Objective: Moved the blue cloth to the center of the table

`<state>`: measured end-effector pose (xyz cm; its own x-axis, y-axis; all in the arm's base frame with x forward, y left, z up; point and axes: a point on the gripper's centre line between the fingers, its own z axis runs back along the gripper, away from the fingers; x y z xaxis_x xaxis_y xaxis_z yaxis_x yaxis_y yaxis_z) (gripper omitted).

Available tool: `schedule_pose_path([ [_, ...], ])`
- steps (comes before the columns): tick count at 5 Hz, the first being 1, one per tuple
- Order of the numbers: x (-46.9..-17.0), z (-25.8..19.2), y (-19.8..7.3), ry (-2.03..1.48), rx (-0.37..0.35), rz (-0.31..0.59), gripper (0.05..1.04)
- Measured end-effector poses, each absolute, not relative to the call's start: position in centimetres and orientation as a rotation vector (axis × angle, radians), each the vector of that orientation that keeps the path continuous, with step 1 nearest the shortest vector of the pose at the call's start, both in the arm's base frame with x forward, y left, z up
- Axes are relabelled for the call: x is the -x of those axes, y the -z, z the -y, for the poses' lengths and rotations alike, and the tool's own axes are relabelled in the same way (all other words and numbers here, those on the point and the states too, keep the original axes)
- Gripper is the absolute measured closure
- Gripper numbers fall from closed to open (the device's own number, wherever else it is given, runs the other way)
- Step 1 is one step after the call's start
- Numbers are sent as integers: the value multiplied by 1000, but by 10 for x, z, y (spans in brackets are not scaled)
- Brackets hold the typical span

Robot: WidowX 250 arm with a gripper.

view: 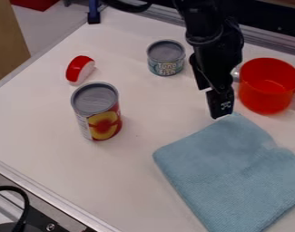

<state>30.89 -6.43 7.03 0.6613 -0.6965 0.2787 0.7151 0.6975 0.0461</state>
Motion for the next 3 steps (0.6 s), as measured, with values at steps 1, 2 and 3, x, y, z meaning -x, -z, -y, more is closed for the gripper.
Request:
schedule_pose_path([
  [1,-304,64,-62,791,81,254,86],
  [2,-285,71,-63,747,117,203,115],
  [3,-272,83,-73,701,106,192,386],
])
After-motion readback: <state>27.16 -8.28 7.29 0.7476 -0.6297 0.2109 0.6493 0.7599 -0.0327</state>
